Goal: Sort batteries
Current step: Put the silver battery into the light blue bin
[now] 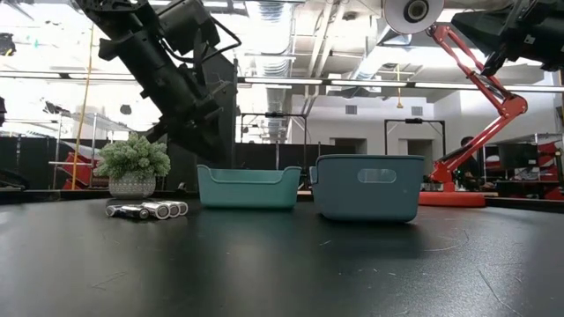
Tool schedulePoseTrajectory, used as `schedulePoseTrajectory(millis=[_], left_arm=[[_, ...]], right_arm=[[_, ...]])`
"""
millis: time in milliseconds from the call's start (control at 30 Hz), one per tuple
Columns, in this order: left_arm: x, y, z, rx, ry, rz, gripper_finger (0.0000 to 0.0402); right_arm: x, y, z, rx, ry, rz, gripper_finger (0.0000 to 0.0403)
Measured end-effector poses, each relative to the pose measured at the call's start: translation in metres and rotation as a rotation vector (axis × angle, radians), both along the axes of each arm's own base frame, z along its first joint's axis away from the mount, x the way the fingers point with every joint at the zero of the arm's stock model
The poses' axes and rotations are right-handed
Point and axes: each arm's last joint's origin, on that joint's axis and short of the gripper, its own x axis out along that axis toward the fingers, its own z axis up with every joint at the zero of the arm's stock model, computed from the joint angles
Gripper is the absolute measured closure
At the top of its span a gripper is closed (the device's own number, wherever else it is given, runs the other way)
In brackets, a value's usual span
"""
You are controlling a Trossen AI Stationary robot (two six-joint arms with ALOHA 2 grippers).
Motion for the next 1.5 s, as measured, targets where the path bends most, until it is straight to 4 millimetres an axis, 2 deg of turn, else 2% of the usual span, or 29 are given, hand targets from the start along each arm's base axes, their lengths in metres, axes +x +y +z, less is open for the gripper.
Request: schedulePoseTrajectory(millis=[133,233,433,533,733,867,1033,1267,1367,1500], left_arm=[[0.0,0.0,0.0,0.002,0.001,-0.002,0.0286],[0.0,-0.003,0.008,0.018,-0.008,-0.045,0.0275],[0.005,-0.026,0.036,0.072,-0.036,-0.308,0.0273],[0.003,-0.044,0.04,0.062,0.01,-0.447,0.0275],[-0.014,-0.083,0.027,0.017,0.179,-0.597,0.0275],[-0.024,-0.108,0.025,0.034,0.219,-0.671,0.0272],[-0.031,-0.131,0.023,0.052,0.226,-0.765,0.0227],[-0.026,-0.143,-0.004,0.091,0.353,-0.806,0.0142],[-0.023,-0.143,-0.016,0.121,0.402,-0.787,0.0125],[-0.023,-0.142,-0.024,0.134,0.46,-0.786,0.0121]], right_arm=[[0.0,0.0,0.0,0.0,0.0,0.0,0.0375],[0.0,0.0,0.0,0.0,0.0,0.0,0.0375],[0.0,0.0,0.0,0.0,0.002,0.0,0.0375],[0.0,0.0,0.0,0.0,0.004,0.001,0.0375],[0.0,0.0,0.0,0.0,0.004,0.001,0.0375],[0.0,0.0,0.0,0.0,0.003,0.001,0.0375],[0.0,0.0,0.0,0.0,0.002,0.001,0.0375],[0.0,0.0,0.0,0.021,-0.004,0.014,0.0375],[0.0,0.0,0.0,0.049,-0.013,0.029,0.0375],[0.0,0.0,0.0,0.06,-0.016,0.035,0.0375]])
